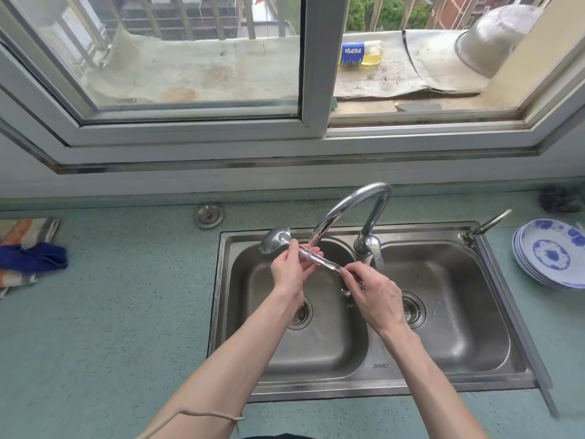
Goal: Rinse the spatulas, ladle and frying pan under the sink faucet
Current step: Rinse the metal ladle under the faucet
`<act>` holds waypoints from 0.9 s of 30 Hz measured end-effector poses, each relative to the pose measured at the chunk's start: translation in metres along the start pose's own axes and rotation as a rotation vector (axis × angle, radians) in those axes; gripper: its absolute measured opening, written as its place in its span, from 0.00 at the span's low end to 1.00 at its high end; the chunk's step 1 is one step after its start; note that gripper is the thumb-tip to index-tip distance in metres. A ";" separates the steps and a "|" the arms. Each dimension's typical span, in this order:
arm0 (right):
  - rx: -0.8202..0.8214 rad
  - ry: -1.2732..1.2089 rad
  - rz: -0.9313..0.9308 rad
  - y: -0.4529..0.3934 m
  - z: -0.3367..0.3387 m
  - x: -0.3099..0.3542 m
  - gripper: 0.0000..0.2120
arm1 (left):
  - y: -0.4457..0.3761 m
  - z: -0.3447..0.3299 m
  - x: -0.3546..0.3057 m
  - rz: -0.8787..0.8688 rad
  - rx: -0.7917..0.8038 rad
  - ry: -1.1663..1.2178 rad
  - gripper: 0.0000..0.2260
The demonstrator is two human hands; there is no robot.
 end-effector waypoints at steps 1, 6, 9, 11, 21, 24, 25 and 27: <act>-0.003 -0.003 0.004 0.001 0.001 -0.001 0.10 | -0.001 0.001 0.000 0.014 -0.010 -0.005 0.19; -0.008 0.018 -0.019 0.009 0.004 -0.013 0.11 | -0.005 0.004 -0.002 0.122 -0.072 0.152 0.22; -0.005 0.001 -0.037 0.012 0.007 -0.016 0.09 | -0.002 0.001 0.002 0.297 -0.031 0.365 0.19; -0.011 -0.001 -0.062 0.014 0.011 -0.021 0.09 | -0.004 0.003 0.001 0.334 -0.048 0.448 0.13; -0.022 -0.033 -0.206 0.035 0.015 -0.055 0.24 | -0.009 0.010 0.004 0.329 -0.142 0.218 0.12; 0.000 0.007 -0.238 0.040 0.012 -0.061 0.28 | -0.012 0.013 0.004 0.307 -0.158 0.175 0.15; 0.004 0.021 -0.237 0.041 0.010 -0.061 0.29 | -0.012 0.014 0.004 0.307 -0.155 0.165 0.16; -0.008 0.037 -0.229 0.041 0.010 -0.060 0.30 | -0.013 0.013 0.002 0.289 -0.133 0.125 0.18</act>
Point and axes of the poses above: each hand's wrist, its own y-axis away from the middle knuckle, its own z-axis out of the back of the hand, x = y × z, the point moved 6 cm from there along -y, towards the middle knuckle, and after that the axes turned 11 degrees about -y, right-handed, at the moved point
